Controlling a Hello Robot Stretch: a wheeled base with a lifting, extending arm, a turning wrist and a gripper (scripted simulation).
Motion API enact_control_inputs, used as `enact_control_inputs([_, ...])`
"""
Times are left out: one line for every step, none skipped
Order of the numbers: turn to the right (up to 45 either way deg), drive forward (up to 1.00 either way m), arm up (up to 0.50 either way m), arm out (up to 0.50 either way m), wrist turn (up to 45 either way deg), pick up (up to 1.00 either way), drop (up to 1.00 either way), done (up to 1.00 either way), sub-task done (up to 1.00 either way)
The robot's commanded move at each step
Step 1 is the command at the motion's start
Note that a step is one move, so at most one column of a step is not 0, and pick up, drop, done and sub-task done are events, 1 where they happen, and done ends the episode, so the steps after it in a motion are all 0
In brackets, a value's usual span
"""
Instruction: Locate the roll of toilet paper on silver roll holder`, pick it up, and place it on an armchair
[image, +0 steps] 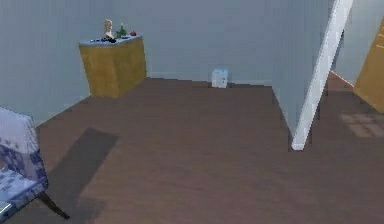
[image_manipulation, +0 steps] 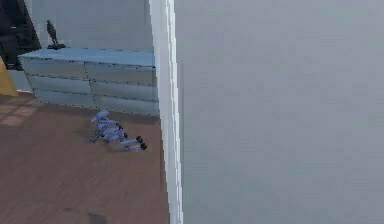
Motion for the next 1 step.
enact_control_inputs([3.0, 0.0, 0.0, 0.0, 0.0, 0.0, 0.0, 0.0, 0.0])
